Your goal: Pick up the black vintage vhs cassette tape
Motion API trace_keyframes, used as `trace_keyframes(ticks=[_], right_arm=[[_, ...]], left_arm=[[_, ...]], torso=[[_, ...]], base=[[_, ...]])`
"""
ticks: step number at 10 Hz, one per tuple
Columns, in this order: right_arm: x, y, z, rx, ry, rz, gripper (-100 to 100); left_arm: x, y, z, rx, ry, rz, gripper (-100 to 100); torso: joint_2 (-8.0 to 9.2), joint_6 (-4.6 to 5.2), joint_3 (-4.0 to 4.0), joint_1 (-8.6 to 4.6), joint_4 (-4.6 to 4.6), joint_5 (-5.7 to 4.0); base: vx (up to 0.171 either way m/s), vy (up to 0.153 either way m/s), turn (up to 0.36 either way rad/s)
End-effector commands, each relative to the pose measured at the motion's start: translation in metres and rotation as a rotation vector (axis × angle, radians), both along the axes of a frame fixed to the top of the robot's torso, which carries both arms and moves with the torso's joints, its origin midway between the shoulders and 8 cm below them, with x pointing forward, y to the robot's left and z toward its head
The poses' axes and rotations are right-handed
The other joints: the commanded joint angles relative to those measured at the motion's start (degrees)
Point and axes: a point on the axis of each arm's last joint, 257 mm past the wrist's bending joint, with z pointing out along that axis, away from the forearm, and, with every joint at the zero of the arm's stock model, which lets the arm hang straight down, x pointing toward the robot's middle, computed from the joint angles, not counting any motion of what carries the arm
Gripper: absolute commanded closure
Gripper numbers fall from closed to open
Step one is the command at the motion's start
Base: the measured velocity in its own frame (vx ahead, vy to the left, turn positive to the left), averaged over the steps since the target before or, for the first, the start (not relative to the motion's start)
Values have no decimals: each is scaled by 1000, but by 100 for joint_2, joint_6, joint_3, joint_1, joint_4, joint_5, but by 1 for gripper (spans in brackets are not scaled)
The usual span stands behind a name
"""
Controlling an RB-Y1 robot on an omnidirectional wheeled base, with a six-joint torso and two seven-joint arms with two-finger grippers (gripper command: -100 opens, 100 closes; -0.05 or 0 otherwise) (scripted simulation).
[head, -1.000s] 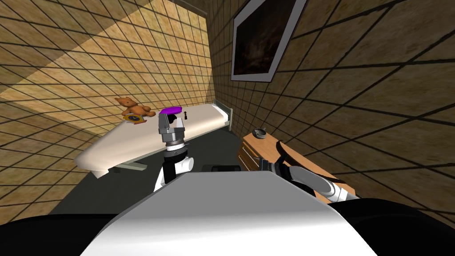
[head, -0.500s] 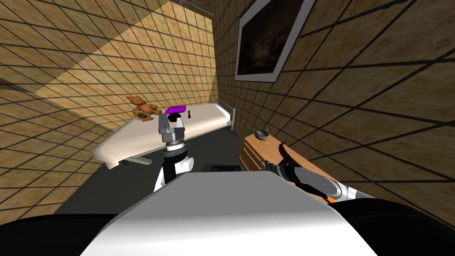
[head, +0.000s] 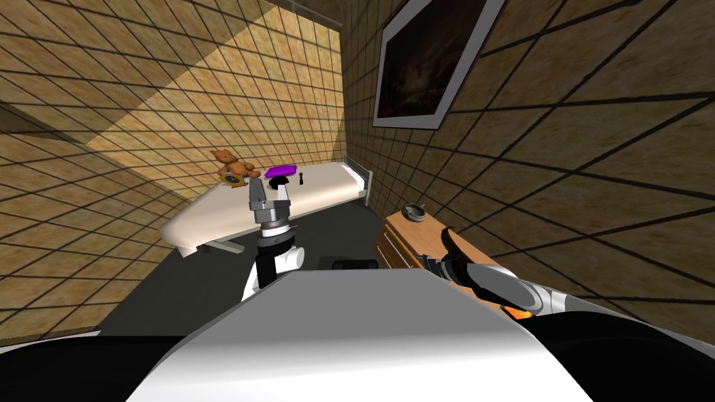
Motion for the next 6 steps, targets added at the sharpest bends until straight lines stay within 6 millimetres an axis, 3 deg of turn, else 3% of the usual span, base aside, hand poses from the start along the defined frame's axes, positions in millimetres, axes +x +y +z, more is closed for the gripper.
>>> trace_keyframes(ticks=[1,4,5,6], right_arm=[[-5,-14,2,-47,7,36,-100],[-16,-59,3,-182,36,131,-100],[-16,-62,4,-192,37,139,-100],[-20,-85,7,-257,51,187,-100]], left_arm=[[0,0,0,0,0,0,0],[0,0,0,0,0,0,0],[0,0,0,0,0,0,0],[0,0,0,0,0,0,0]], torso=[[0,0,0,0,0,0],[1,3,1,2,0,0],[0,1,0,3,0,1],[1,3,1,3,0,0]], base=[[-7,-18,72],[-8,-14,93],[-6,-13,48],[-9,-11,88]])
